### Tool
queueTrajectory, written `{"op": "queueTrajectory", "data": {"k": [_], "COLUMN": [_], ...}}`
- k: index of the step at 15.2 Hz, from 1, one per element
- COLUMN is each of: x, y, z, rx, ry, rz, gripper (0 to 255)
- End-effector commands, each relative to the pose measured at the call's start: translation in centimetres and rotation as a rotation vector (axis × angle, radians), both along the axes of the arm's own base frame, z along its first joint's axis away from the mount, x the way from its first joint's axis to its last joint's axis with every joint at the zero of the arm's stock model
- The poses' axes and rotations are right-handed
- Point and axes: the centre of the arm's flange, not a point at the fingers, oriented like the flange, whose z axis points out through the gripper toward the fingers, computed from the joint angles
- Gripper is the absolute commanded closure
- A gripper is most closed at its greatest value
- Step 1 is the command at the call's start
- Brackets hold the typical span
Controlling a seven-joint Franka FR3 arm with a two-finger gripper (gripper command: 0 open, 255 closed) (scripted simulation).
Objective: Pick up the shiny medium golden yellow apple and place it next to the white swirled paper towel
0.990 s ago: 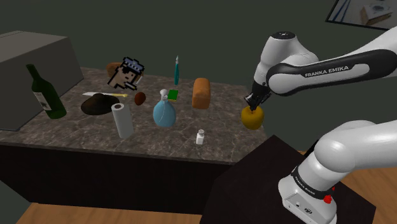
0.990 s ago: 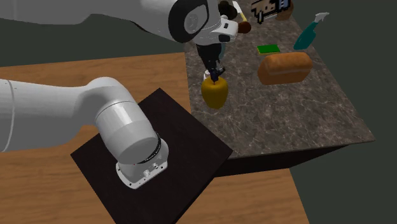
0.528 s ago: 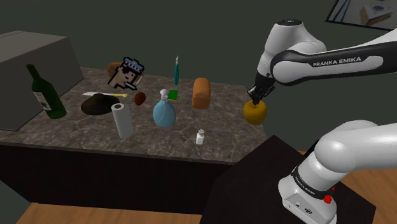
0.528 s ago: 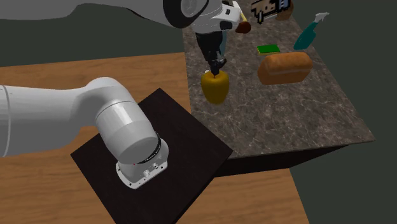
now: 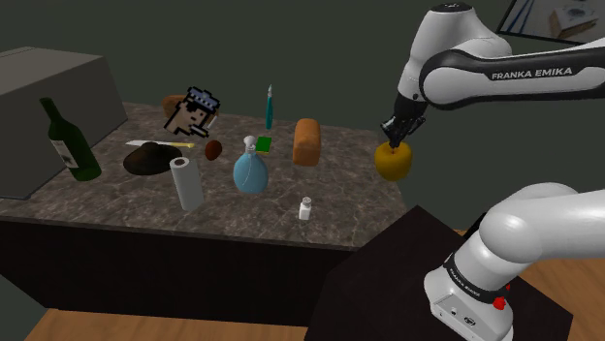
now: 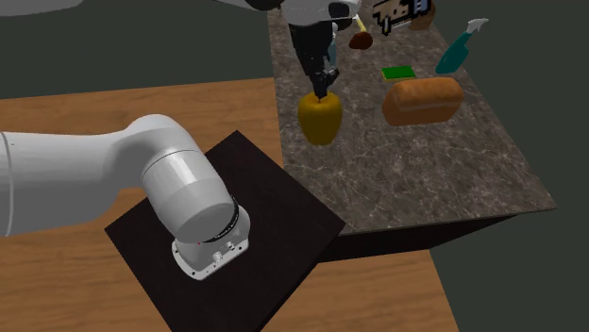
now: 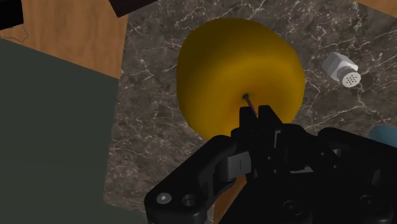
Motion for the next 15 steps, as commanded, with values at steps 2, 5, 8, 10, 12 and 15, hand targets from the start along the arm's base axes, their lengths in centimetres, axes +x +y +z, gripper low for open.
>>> {"op": "queueTrajectory", "data": {"k": [2, 5, 8, 10, 12, 15], "x": [0.0, 0.0, 2.4, 4.0, 5.6, 8.0], "y": [-0.1, -0.1, 3.1, 5.2, 7.3, 10.4], "z": [1.6, 3.1, 3.1, 3.1, 3.1, 3.1], "rx": [0.0, 0.0, 0.0, 0.0, 0.0, 0.0], "ry": [0.0, 0.0, 0.0, 0.0, 0.0, 0.0], "rz": [0.0, 0.0, 0.0, 0.0, 0.0, 0.0], "gripper": [255, 255, 255, 255, 255, 255]}}
